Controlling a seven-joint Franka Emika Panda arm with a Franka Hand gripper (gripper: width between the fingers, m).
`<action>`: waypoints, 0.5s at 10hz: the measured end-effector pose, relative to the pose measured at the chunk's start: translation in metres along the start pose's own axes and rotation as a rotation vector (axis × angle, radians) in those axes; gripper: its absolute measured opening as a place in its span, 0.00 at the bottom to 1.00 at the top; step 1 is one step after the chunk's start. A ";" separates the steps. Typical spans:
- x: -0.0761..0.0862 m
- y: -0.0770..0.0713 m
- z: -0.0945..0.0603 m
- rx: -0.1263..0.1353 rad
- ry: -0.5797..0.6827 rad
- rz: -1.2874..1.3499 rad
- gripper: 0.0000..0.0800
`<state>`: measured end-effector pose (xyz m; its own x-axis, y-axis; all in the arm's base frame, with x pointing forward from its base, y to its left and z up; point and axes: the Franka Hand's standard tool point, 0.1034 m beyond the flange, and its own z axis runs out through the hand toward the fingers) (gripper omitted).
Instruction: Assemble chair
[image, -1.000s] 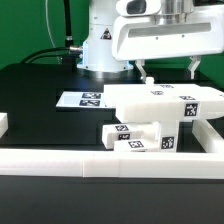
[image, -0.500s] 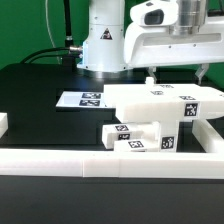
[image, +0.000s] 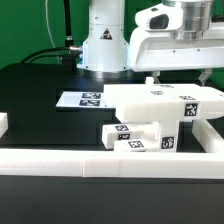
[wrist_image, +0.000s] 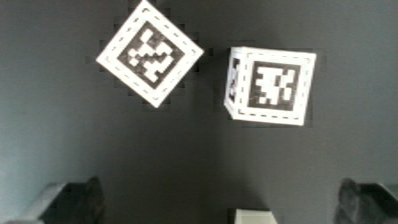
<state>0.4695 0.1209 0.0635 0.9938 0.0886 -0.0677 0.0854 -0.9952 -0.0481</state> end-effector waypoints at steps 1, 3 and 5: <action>-0.010 -0.009 0.008 -0.002 0.003 0.005 0.81; -0.019 -0.018 0.017 -0.003 0.001 -0.003 0.81; -0.020 -0.016 0.019 -0.005 0.007 -0.004 0.81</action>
Offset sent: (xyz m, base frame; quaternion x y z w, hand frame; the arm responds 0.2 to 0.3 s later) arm -0.0087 0.0041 -0.0119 0.0121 0.0213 -0.0025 0.9997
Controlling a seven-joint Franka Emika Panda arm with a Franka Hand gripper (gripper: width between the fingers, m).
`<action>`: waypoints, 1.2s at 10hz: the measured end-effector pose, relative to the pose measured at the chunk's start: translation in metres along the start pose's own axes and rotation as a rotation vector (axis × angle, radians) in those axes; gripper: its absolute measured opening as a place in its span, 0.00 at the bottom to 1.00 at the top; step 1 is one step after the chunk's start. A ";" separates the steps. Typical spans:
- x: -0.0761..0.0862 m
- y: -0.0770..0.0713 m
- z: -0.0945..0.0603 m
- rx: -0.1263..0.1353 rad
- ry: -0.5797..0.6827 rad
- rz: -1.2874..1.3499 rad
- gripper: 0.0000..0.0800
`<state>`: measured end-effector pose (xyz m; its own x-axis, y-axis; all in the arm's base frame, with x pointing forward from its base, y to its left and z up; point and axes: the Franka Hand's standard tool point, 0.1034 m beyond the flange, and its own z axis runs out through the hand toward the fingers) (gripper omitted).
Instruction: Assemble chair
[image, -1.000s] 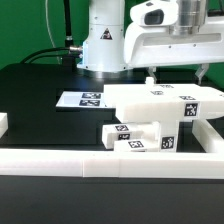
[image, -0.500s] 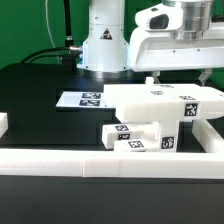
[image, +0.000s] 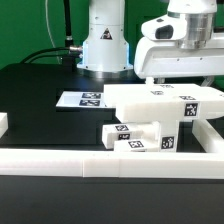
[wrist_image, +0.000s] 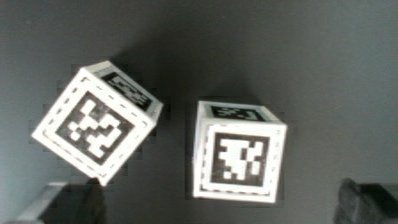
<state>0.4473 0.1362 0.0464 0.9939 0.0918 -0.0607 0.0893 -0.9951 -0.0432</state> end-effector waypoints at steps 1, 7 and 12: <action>0.000 0.000 0.000 0.000 0.000 0.000 0.81; -0.003 -0.009 0.010 -0.005 -0.015 -0.006 0.81; -0.004 -0.009 0.014 -0.008 -0.003 -0.012 0.81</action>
Offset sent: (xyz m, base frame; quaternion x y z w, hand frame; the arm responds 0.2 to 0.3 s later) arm -0.0012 0.0130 -0.0108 -0.0260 0.0088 -0.0063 0.9996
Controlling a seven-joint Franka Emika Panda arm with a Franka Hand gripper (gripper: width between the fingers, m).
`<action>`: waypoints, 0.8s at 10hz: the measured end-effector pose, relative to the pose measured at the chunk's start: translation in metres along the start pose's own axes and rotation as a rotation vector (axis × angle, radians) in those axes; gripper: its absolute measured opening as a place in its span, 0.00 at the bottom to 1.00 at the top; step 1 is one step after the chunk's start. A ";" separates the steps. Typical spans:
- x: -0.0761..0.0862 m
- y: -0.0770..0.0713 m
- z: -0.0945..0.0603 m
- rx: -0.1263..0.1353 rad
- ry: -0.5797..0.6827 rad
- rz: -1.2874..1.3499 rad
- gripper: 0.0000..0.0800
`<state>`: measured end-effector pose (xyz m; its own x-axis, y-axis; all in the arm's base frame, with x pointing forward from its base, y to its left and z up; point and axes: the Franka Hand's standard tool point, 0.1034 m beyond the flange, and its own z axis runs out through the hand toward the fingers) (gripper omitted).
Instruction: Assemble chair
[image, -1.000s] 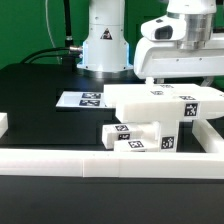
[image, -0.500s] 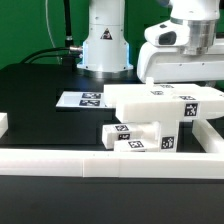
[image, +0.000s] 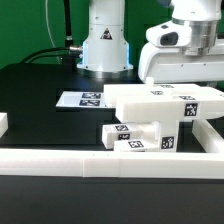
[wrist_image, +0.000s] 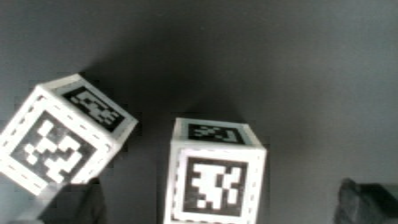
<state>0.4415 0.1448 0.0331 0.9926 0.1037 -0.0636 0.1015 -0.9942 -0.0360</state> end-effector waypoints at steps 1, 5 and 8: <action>-0.003 0.000 0.004 -0.002 0.000 -0.001 0.81; -0.002 -0.002 0.006 -0.003 0.008 -0.004 0.81; -0.001 -0.002 0.005 -0.003 0.009 -0.004 0.81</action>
Offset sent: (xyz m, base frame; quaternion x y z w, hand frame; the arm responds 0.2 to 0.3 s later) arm -0.0020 0.0038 -0.0060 -0.0065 0.0062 0.0032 1.0000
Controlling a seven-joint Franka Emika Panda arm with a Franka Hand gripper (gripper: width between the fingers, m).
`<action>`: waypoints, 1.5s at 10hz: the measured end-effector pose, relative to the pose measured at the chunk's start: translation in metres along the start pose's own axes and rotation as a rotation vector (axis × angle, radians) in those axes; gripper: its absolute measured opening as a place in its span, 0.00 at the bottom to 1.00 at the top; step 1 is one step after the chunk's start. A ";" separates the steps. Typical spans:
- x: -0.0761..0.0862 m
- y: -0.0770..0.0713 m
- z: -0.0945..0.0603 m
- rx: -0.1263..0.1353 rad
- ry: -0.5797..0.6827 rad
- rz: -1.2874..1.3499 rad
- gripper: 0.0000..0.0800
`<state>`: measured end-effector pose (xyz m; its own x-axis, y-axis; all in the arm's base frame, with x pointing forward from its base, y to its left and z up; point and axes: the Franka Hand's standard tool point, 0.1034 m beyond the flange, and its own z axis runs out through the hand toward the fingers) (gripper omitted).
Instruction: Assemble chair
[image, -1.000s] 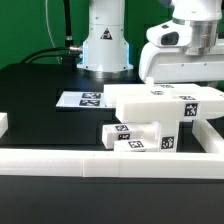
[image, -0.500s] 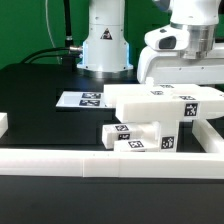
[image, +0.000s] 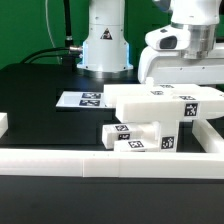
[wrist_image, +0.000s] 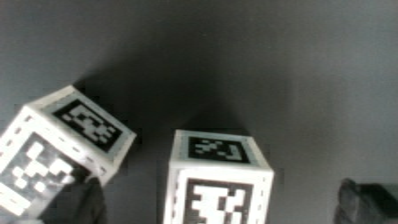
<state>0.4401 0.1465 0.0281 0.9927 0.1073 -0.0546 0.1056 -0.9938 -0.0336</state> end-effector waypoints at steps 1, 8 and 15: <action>0.003 0.000 -0.002 0.001 -0.004 0.000 0.81; 0.011 -0.005 -0.001 0.005 0.008 -0.003 0.81; 0.006 -0.005 0.010 0.000 -0.002 -0.006 0.81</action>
Offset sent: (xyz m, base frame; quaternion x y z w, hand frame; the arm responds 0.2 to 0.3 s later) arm 0.0000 0.0000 0.0000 0.0000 0.0000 0.0000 1.0000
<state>0.4451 0.1524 0.0178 0.9920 0.1129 -0.0563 0.1112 -0.9932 -0.0338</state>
